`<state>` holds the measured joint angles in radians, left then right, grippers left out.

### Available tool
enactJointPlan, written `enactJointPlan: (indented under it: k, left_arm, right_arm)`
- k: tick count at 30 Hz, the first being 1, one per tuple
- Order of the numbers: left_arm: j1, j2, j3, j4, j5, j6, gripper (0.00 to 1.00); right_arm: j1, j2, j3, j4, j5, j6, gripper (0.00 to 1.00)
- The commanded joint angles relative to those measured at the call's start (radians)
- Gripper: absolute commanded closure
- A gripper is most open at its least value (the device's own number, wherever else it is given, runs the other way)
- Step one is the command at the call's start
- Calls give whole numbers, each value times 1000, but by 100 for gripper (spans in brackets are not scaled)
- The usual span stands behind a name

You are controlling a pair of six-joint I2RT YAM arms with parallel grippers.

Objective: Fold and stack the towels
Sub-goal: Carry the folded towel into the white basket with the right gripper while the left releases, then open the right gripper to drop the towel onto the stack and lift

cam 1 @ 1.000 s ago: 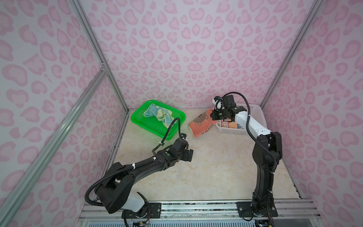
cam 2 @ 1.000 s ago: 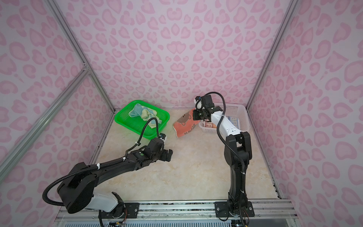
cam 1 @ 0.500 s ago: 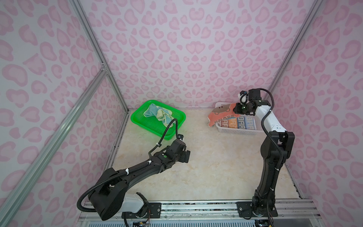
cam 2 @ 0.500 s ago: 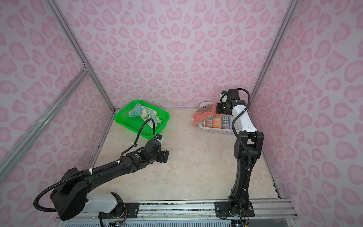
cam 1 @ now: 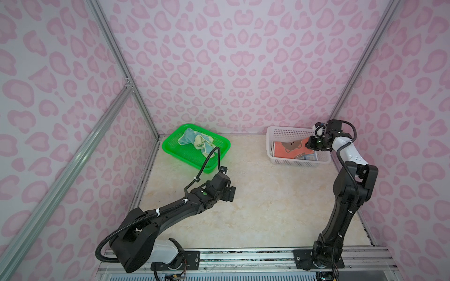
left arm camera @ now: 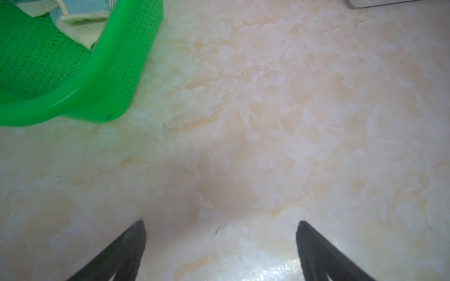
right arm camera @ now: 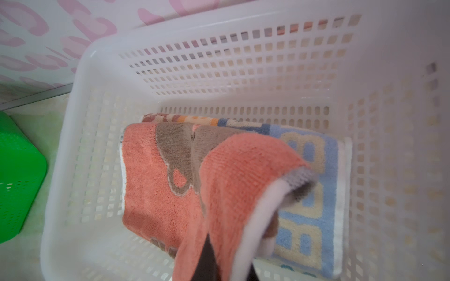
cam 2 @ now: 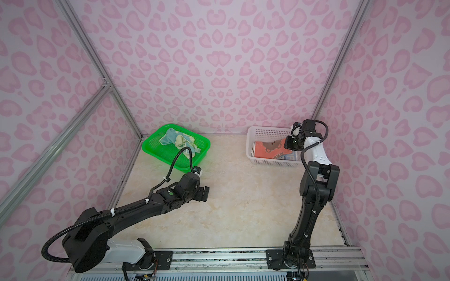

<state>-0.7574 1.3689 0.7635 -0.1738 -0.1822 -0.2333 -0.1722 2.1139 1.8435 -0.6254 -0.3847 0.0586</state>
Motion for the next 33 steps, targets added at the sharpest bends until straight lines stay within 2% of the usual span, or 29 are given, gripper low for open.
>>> enactJointPlan:
  k: [1,2,4,5,6,12,20,27,33]
  left_arm:
    - [0,-2,3,-2,-8,5,2]
    - [0,-2,3,-3,-8,4,2]
    - [0,-2,1,-6,-9,5,2]
    - [1,-5,1,-9,-10,4,2]
    - [1,-7,-1,-9,-13,5,2]
    - [0,-21,-9,-4,-32,5,2]
    - [2,-4,-2,1,-85,-18,2]
    - [15,-4,12,-3,-160,-45,2]
    - [54,-40,31,-27,-206,-65,2]
  right_arm:
    - [-3,29,-8,21,16,-10,78]
    - [-2,37,-5,17,32,-3,60]
    - [-3,39,-4,17,74,8,35]
    - [-3,36,-8,23,96,13,16]
    - [-2,31,-13,28,117,17,3]
    - [1,-71,-98,96,263,35,2]
    - [45,-211,-189,155,282,43,2]
    - [192,-344,-285,196,305,24,2]
    - [380,-471,-460,293,332,0,2]
